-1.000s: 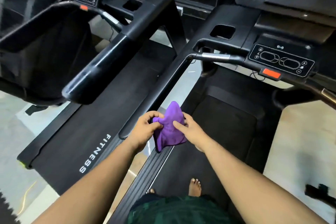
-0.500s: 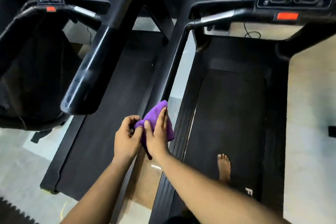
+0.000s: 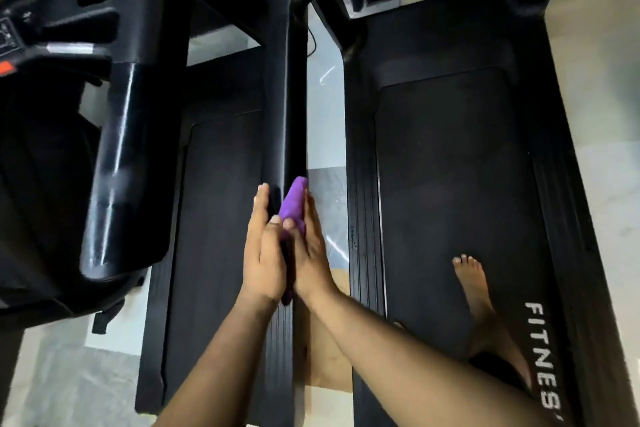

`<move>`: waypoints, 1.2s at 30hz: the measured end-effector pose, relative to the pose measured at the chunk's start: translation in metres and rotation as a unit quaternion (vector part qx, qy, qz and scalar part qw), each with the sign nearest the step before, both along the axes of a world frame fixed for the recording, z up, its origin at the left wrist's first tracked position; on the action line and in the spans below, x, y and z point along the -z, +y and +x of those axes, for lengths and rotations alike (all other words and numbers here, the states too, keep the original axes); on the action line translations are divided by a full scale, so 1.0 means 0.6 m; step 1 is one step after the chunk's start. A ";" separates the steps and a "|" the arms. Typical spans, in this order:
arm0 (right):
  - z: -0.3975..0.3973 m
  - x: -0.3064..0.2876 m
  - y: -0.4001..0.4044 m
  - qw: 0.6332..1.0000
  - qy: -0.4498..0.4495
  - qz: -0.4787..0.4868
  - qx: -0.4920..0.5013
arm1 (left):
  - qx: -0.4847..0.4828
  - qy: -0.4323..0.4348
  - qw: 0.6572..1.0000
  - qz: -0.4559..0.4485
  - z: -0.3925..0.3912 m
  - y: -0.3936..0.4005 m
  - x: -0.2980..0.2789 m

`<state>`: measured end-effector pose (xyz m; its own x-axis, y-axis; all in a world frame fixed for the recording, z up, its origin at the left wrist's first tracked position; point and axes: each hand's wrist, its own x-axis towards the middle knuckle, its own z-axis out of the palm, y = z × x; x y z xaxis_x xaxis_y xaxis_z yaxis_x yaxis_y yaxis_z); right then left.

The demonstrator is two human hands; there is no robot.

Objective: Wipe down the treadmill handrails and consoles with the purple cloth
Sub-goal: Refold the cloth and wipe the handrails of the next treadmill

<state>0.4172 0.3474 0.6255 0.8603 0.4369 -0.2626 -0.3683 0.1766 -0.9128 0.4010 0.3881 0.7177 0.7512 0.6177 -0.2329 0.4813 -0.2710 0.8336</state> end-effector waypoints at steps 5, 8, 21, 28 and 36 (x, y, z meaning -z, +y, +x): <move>0.086 0.019 0.017 0.996 0.077 -0.049 -0.002 | 0.028 0.026 0.997 0.060 0.005 0.004 0.021; 0.020 0.000 0.007 0.998 0.014 0.049 0.035 | 0.025 0.013 0.998 0.058 0.011 0.007 0.023; 0.178 -0.042 0.041 0.936 -0.311 -0.154 -0.053 | -0.122 -0.070 0.989 -0.044 0.073 0.018 0.011; 0.250 0.017 0.072 0.998 0.050 -0.004 -0.032 | 0.045 0.105 0.979 0.171 0.091 0.026 0.024; 0.138 0.003 0.039 0.998 -0.060 -0.017 -0.007 | 0.046 0.072 0.985 0.149 0.088 0.030 0.030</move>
<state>0.4999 0.3710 0.6238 0.8806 0.4409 -0.1737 -0.2590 0.1408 -0.9556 0.4537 0.4064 0.6994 0.7795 0.6058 -0.1590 0.5506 -0.5417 0.6351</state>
